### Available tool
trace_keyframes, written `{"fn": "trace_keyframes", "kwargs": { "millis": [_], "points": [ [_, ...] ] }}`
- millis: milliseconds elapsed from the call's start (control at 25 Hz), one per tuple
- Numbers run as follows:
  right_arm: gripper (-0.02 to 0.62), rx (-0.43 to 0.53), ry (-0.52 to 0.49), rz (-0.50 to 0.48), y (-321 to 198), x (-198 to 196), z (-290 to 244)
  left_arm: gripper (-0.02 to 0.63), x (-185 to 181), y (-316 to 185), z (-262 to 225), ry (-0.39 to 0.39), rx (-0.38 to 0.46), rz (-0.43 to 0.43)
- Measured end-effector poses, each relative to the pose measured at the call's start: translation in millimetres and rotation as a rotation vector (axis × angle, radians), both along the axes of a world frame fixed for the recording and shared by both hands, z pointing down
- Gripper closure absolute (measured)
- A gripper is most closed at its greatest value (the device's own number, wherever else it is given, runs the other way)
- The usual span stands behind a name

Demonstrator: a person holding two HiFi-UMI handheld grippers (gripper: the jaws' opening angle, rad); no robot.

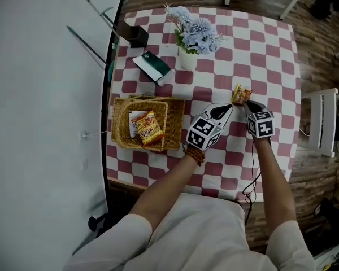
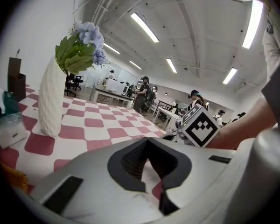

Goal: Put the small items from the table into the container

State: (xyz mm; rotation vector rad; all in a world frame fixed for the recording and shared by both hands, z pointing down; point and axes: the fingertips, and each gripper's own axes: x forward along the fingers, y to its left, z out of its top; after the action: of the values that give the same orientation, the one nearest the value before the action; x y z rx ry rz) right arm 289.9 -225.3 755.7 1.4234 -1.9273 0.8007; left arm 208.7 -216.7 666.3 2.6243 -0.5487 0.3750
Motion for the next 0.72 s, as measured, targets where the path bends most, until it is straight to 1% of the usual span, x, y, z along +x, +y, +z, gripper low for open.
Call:
{"fn": "trace_keyframes", "kwargs": {
  "millis": [80, 160, 320, 480, 600, 720],
  "points": [
    [0.568, 0.029, -0.009, 0.005, 1, -1, -10, 0.578, -4, 0, -7, 0.015, 0.004, -0.008],
    [0.569, 0.062, -0.022, 0.013, 4, -2, -24, 0.578, -9, 3, -17, 0.032, 0.009, -0.012],
    [0.569, 0.169, -0.063, 0.038, 13, -5, -75, 0.578, -15, 14, -49, 0.073, 0.052, -0.011],
    [0.569, 0.296, -0.094, 0.038, 34, -16, -145, 0.578, -23, 34, -109, 0.158, 0.101, -0.017],
    [0.569, 0.386, -0.116, 0.018, 53, -28, -198, 0.578, -34, 56, -157, 0.222, 0.148, -0.002],
    [0.569, 0.462, -0.14, -0.003, 82, -45, -246, 0.578, -49, 84, -201, 0.245, 0.204, 0.012]
  ]
}}
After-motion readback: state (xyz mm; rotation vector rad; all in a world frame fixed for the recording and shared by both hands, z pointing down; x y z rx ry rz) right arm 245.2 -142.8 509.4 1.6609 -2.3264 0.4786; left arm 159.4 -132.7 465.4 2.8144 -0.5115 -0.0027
